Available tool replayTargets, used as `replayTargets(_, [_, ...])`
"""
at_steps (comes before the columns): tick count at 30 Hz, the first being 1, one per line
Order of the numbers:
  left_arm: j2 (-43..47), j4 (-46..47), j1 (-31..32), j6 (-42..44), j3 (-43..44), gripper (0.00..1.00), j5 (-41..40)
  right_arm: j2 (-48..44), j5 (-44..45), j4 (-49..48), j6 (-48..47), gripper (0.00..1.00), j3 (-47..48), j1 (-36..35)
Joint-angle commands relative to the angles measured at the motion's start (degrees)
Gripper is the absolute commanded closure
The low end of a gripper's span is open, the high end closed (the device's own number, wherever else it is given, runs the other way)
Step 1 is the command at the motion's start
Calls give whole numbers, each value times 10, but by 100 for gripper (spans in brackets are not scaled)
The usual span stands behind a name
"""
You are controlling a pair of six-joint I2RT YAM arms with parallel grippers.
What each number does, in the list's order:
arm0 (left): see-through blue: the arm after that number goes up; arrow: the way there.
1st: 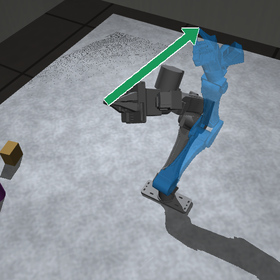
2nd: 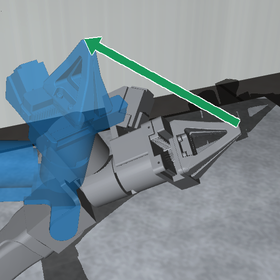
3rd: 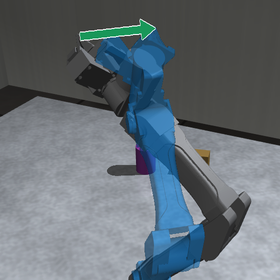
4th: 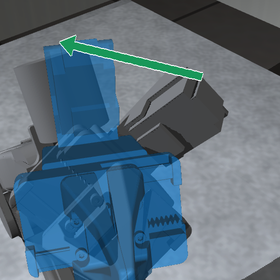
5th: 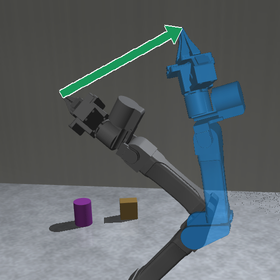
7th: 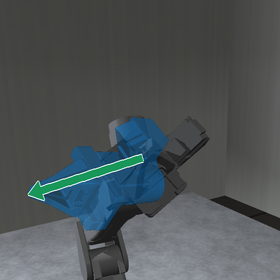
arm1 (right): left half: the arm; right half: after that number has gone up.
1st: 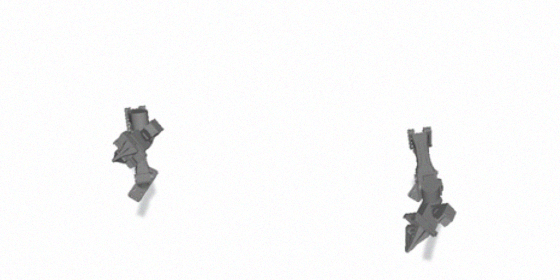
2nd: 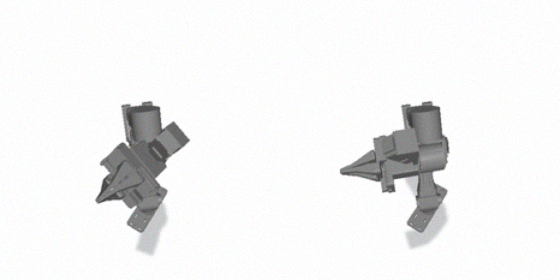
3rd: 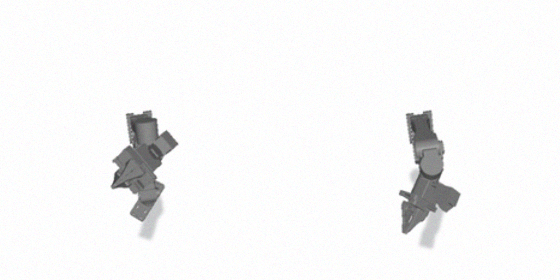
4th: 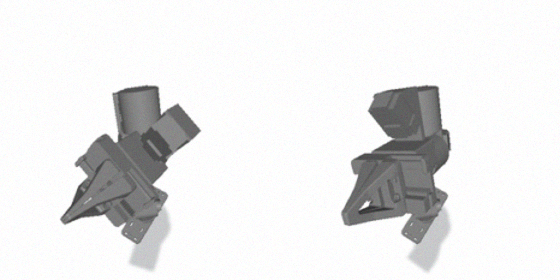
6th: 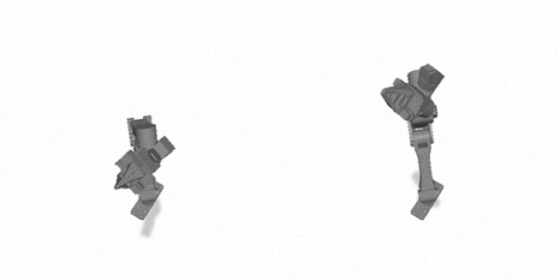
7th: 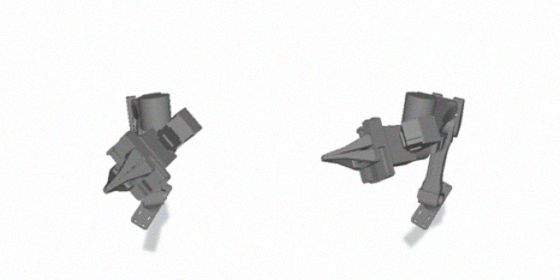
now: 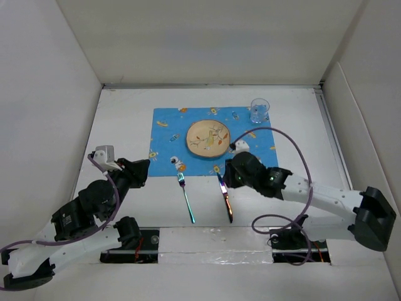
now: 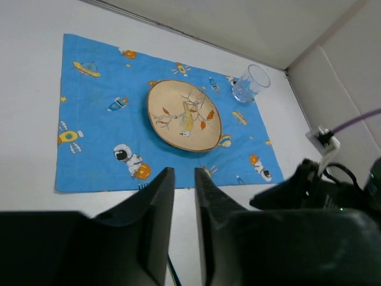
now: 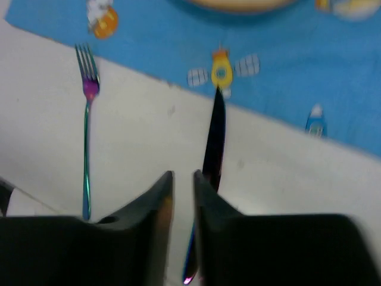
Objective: Set the dinner table for one person
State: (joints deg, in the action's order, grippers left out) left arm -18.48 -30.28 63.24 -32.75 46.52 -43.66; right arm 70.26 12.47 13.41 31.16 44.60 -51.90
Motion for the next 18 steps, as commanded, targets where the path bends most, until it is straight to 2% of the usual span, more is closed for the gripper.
replayTargets(1, [4,17,-1,-1,5,79,6,-78,91,140,92,63,-9,-48])
replayTargets(3, [11,22,-1,1,4,72,9,-98,72,180,110,42,-21,-79])
replayTargets(4, [13,25,-1,2,2,70,12,-101,66,181,130,40,-28,-90])
replayTargets(9, [24,29,-1,6,1,69,16,-53,68,183,152,39,-42,-152])
replayTargets(12, [26,29,-1,5,1,69,16,12,111,189,152,41,-18,-183])
replayTargets(18, [26,28,-1,4,1,69,18,106,126,148,143,45,-2,-192])
